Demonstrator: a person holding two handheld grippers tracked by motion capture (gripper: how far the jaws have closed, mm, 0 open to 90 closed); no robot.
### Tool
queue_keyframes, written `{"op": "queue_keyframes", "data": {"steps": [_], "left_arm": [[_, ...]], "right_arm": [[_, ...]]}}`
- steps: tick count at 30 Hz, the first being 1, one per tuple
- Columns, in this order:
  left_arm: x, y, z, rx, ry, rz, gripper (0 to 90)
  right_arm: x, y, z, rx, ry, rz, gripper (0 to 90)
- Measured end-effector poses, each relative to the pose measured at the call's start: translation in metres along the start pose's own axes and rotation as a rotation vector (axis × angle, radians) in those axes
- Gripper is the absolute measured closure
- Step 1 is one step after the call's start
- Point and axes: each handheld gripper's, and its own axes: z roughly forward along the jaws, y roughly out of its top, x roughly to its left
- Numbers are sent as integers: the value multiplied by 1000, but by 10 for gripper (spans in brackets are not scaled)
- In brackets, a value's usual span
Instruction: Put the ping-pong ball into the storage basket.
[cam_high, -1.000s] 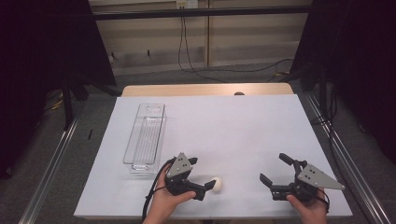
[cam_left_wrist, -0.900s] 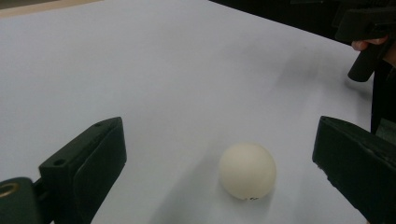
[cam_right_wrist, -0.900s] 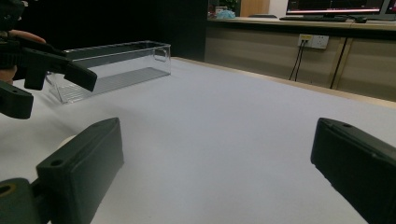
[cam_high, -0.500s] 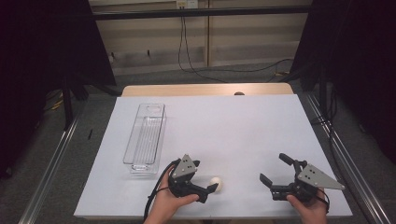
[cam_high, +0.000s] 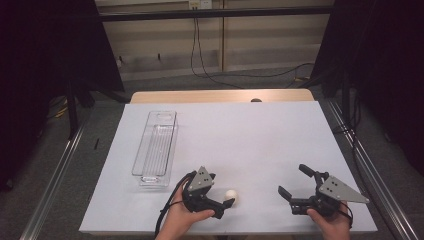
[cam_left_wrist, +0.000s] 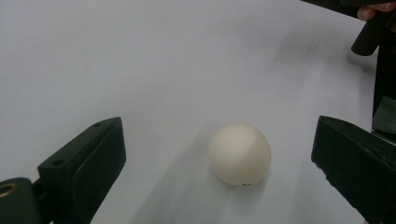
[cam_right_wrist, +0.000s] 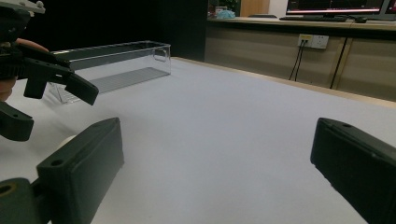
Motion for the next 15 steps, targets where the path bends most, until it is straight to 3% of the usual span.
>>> {"op": "queue_keyframes", "data": {"steps": [6,15], "left_arm": [[0,0,2,5,0,-1,34],[-1,-1,7,51,-12,16,50]], "right_arm": [[0,0,0,1,0,0,20],[0,0,0,4,3,-6,20]]}}
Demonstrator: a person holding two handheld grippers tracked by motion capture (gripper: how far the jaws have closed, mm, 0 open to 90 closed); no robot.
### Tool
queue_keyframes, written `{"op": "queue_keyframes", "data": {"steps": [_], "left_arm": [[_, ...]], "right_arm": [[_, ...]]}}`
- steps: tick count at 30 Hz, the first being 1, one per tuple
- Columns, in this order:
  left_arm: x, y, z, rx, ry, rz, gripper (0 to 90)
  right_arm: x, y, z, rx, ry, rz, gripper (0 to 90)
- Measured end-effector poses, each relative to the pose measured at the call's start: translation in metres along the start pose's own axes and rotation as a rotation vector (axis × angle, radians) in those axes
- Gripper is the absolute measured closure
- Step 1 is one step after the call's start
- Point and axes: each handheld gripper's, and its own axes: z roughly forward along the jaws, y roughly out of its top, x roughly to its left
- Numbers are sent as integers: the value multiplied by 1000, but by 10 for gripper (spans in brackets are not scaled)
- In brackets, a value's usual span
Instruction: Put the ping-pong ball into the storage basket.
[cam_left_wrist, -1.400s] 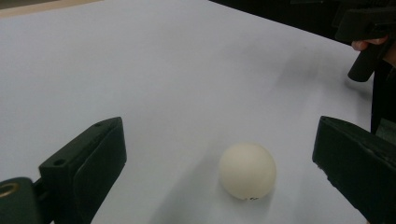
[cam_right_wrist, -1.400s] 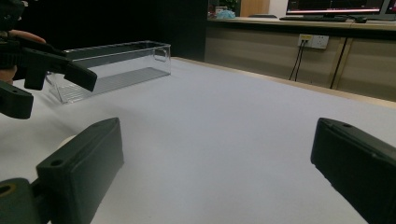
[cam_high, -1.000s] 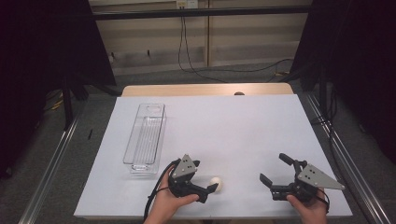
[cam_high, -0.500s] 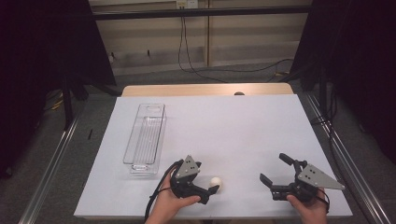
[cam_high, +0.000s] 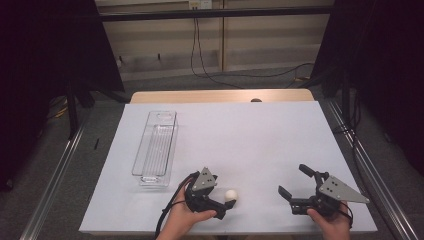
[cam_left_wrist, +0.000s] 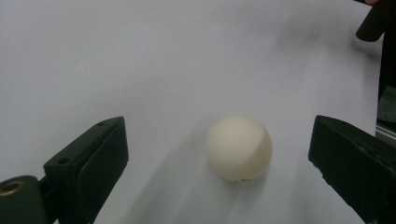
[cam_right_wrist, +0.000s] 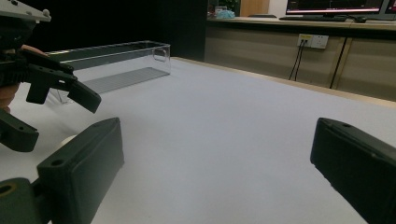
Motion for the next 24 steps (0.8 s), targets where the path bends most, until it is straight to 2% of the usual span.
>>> {"op": "queue_keyframes", "data": {"steps": [4,10,19,22,23,24], "left_arm": [[0,0,3,15,4,-6,55],[-1,0,7,36,-5,9,77],[-2,0,9,73,-15,37,173],[-2,0,11,64,-25,34,217],[-2,1,11,91,-13,48,217],[-3,1,11,95,-17,48,225]], "right_arm": [[0,0,0,5,1,2,20],[0,0,0,-1,2,2,21],[0,0,0,1,-3,8,21],[0,0,0,4,1,4,22],[0,0,0,4,1,4,22],[0,0,0,6,2,2,22]]}}
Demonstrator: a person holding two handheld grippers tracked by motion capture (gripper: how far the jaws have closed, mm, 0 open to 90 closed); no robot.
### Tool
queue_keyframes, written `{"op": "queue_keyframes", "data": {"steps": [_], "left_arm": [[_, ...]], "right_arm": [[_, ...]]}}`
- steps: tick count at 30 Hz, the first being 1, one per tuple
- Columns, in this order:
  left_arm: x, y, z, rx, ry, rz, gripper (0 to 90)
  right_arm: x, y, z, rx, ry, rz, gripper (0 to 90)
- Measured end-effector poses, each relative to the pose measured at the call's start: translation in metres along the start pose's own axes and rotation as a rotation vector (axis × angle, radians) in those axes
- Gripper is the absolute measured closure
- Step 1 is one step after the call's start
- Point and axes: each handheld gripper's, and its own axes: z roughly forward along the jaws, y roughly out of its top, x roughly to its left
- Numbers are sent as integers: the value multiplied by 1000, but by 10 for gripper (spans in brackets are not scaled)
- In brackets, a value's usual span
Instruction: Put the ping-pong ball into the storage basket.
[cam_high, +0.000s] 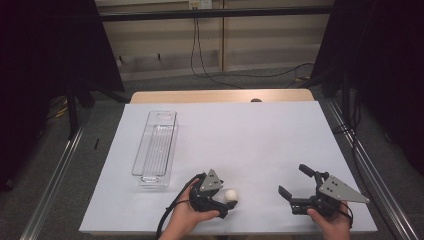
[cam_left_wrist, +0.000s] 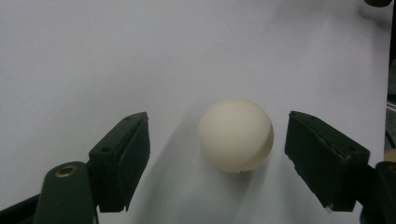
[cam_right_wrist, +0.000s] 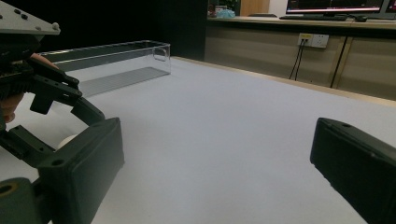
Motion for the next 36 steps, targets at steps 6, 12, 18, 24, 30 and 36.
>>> {"op": "queue_keyframes", "data": {"steps": [6,12,18,24,30,36], "left_arm": [[0,1,3,7,-4,-2,266],[-1,3,6,19,-9,13,299],[-1,2,9,18,-20,14,349],[-2,3,11,19,-32,27,402],[-2,5,13,48,-40,21,450],[-2,4,17,71,-53,29,485]], "right_arm": [[0,0,0,-4,-5,8,22],[0,0,0,-3,-3,2,22],[0,0,0,1,-1,4,22],[0,0,0,-2,-4,2,23],[-1,0,0,1,-4,2,23],[0,0,0,-1,-7,13,23]]}}
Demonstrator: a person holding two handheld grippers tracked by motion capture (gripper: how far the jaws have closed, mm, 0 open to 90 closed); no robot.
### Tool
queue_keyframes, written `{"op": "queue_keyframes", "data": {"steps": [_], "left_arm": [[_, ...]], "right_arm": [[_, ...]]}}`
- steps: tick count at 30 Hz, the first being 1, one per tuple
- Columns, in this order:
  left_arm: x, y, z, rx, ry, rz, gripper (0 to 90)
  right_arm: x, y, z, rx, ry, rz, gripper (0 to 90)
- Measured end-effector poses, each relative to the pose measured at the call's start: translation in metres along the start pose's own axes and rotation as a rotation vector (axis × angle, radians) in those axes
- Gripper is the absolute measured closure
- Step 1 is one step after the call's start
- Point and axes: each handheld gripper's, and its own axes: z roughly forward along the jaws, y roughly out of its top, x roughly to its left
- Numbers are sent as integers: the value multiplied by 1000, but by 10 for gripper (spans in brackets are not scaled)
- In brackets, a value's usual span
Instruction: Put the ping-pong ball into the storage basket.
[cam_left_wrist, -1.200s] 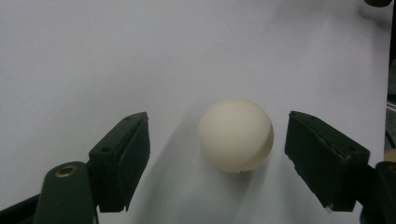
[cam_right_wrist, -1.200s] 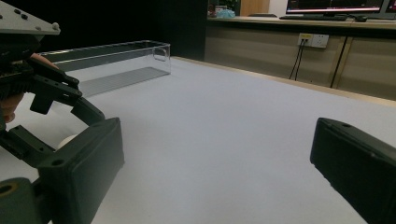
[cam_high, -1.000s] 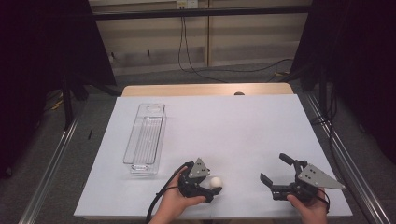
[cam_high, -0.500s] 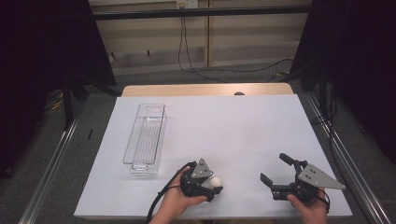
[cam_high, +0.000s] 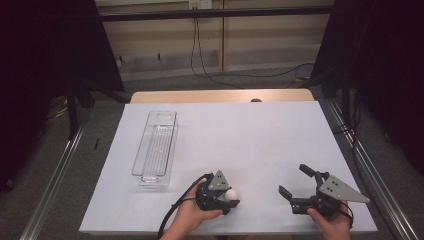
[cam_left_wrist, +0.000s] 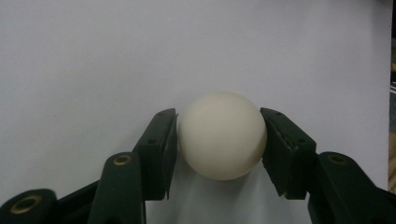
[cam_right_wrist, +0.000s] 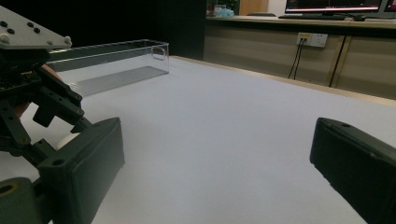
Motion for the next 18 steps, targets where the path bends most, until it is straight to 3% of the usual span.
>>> {"op": "queue_keyframes", "data": {"steps": [9,18], "left_arm": [[1,0,1,2,-12,4,510],[2,1,0,13,-17,-23,510]], "right_arm": [[-1,-1,0,7,7,-15,24],[-1,-1,1,6,3,-16,25]]}}
